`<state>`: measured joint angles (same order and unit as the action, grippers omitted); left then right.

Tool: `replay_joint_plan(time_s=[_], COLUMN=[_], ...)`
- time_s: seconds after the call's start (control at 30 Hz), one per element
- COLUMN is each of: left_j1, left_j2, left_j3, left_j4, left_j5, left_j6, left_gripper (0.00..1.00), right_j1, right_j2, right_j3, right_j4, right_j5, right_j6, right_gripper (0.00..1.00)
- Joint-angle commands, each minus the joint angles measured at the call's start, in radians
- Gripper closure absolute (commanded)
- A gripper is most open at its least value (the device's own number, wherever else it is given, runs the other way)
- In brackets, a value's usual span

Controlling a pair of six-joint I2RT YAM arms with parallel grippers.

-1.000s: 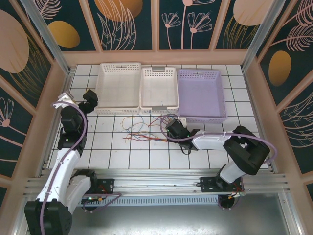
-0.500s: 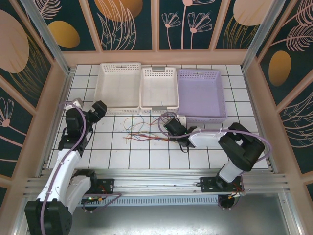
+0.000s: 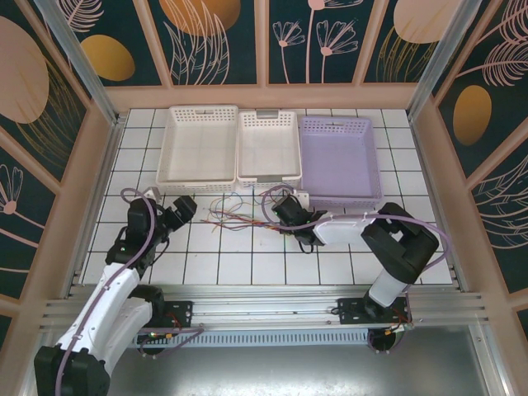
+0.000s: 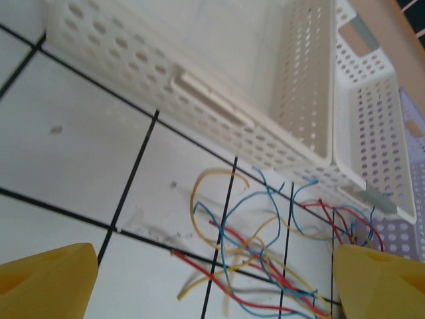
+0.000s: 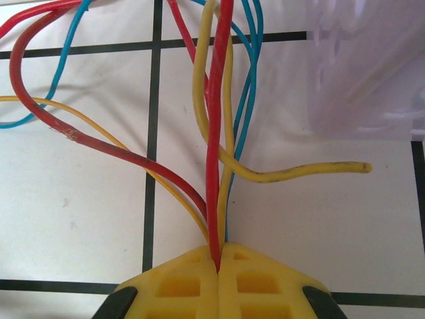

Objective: Untangle the cables

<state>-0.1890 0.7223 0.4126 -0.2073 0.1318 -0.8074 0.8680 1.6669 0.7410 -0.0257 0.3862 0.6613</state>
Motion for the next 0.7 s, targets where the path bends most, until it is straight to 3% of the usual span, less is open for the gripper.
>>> replay_joint_plan(time_s=[0.0,0.2,0.67], left_j1=[-0.048,-0.195,-0.432], left_j2=[-0.005,0.000,0.089], left_j3=[-0.015,-0.002,-0.005], left_j4=[-0.031,-0.058,0.039], left_j5=[0.020,-0.046,-0.100], left_j6=[-0.045,-0.099,-0.226], left_gripper=[0.09,0.08,0.10], right_j1=[0.039,0.105,0.144], right_j2=[0.078,0.047,-0.081], right_j3=[0.022,0.094,0.161], right_j4=[0.009,-0.086,-0.136], right_j5=[-0.090,0.013,0.027], right_j6=[0.000,0.003,0.019], right_gripper=[1.00,1.00,1.00])
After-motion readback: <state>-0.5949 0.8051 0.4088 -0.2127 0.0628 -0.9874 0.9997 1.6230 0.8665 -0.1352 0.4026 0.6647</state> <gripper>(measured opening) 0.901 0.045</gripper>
